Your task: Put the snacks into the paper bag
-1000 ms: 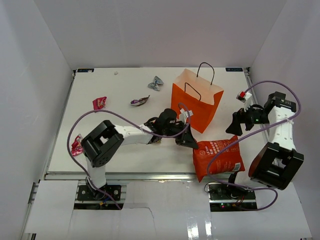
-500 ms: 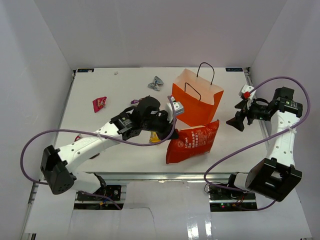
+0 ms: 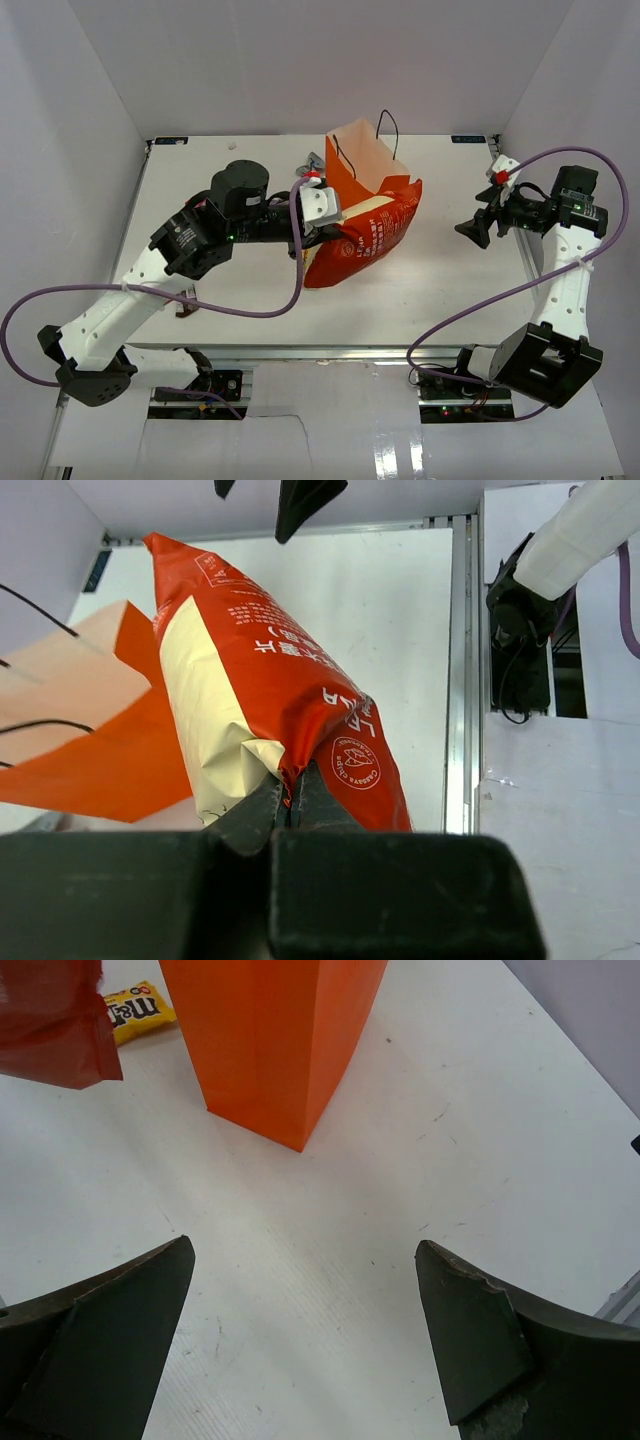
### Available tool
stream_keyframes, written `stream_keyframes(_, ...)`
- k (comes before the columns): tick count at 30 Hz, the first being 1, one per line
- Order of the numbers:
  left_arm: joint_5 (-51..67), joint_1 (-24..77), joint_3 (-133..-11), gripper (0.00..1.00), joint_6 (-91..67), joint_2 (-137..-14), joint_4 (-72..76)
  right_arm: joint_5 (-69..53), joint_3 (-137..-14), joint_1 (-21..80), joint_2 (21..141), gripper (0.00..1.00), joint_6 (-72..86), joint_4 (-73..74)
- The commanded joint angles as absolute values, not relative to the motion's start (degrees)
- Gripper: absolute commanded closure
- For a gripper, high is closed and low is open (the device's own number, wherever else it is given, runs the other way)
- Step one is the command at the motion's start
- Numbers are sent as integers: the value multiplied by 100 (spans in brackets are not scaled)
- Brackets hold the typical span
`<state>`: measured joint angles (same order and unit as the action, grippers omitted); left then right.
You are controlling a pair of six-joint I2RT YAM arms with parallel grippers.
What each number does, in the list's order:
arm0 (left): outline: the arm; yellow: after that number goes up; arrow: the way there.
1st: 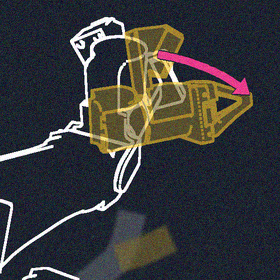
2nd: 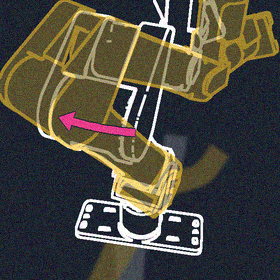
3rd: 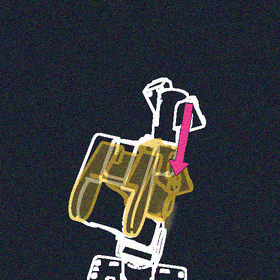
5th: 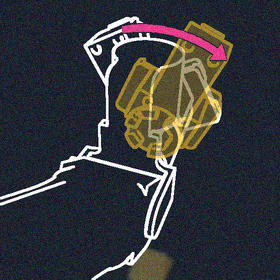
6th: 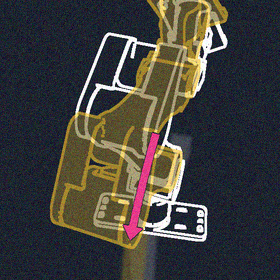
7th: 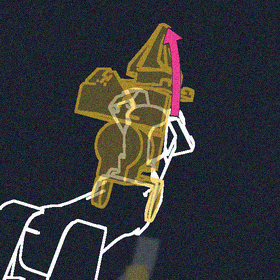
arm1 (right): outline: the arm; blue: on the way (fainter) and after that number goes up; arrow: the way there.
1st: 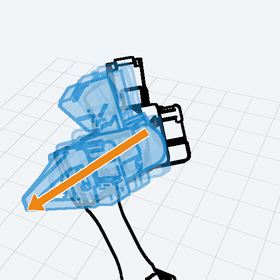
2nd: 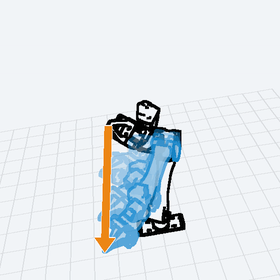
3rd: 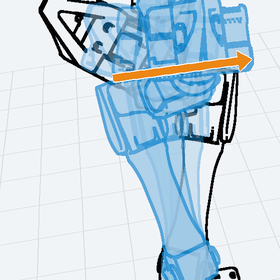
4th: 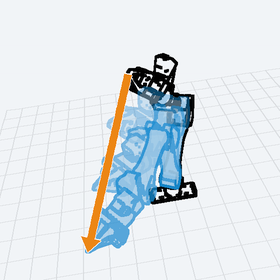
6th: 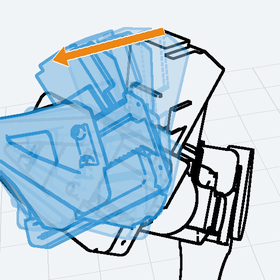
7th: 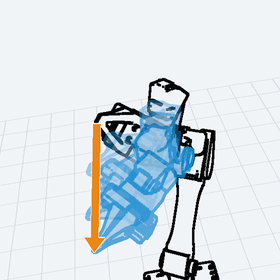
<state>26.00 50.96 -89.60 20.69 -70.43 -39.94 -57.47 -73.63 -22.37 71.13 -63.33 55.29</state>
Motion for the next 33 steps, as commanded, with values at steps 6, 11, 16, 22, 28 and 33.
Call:
stream_keyframes(6,2216,5071,-10150,100,2515,-7021,-3763,-5977,-7488,-2232,7163,3,-6039,5160)
stream_keyframes(11,1249,5071,-11248,100,1899,-7645,-3217,-5959,-7471,-2232,7207,3,-5924,5063)
stream_keyframes(16,528,5010,-12207,100,1442,-8375,-3086,-5897,-7383,-2232,7181,3,-5941,5062)
stream_keyframes(22,159,4676,-12357,100,713,-8744,-2620,-6003,-7286,-2232,7216,3,-5915,5054)
stream_keyframes(28,-228,4175,-12454,100,115,-8956,-1899,-5994,-7260,-2232,7260,3,-5897,5036)
stream_keyframes(33,-360,4061,-12621,100,-140,-9298,-1845,-6012,-7181,-2232,7269,3,-5880,5027)
